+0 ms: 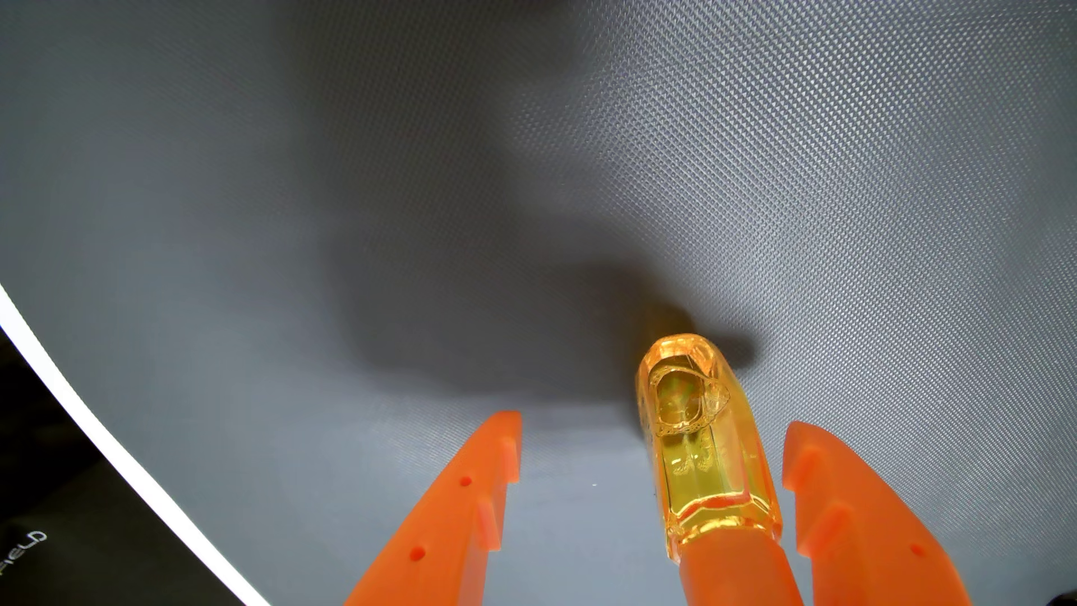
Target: Grab the eyedrops
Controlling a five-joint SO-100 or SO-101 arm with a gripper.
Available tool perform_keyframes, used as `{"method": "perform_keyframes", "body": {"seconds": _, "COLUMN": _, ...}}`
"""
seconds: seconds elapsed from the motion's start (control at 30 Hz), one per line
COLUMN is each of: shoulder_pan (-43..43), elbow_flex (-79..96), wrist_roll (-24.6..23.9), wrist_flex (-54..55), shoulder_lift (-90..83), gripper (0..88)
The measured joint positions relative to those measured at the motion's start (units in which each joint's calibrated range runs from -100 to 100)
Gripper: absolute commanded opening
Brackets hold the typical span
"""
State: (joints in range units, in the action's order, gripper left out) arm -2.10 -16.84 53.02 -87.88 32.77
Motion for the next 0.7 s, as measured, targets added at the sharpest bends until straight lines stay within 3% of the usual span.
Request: {"method": "perform_keyframes", "body": {"seconds": 0.7, "shoulder_pan": 1.9, "elbow_flex": 0.4, "wrist_roll": -0.7, "wrist_flex": 2.4, "shoulder_lift": 2.7, "gripper": 25.1}}
